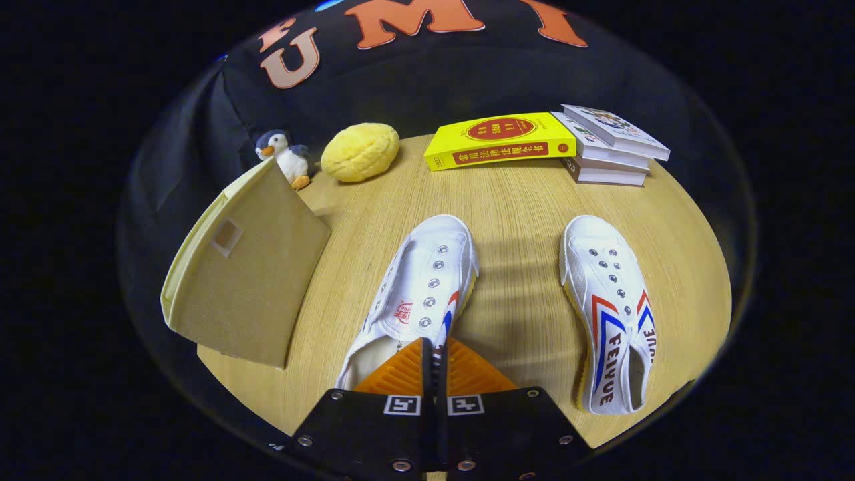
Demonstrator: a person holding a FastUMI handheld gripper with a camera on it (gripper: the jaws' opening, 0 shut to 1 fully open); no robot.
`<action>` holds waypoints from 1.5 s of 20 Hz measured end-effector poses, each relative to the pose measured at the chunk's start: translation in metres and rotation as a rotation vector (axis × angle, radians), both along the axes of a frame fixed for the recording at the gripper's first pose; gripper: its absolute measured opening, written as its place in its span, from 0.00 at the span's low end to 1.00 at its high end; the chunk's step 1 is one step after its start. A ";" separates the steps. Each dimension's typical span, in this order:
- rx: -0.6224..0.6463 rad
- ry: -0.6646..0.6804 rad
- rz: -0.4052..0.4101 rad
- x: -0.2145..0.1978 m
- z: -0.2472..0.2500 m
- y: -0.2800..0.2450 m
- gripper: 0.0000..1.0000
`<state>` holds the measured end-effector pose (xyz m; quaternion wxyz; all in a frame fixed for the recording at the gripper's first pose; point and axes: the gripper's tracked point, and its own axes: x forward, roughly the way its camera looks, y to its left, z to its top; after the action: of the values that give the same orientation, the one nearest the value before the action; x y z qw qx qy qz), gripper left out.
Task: Open the storage box then place both shoes into the box .Put the left shoe in first, then the right shoe, with the right side of both shoes facing outward in a uniform manner.
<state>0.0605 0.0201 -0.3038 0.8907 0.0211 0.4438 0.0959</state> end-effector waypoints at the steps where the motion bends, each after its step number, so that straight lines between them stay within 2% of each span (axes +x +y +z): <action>1: -0.005 -0.019 0.002 0.003 0.007 0.001 0.00; 10: -0.020 -0.150 -0.007 0.018 0.097 0.035 0.00; 19: 0.096 -0.234 -0.014 0.027 0.177 0.130 0.00; 24: 0.154 -0.213 0.034 0.023 0.176 0.205 0.00; 30: 0.141 -0.134 0.102 0.008 0.131 0.274 0.00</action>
<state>0.0686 0.2938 -0.1730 0.9086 0.0545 0.3761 0.1732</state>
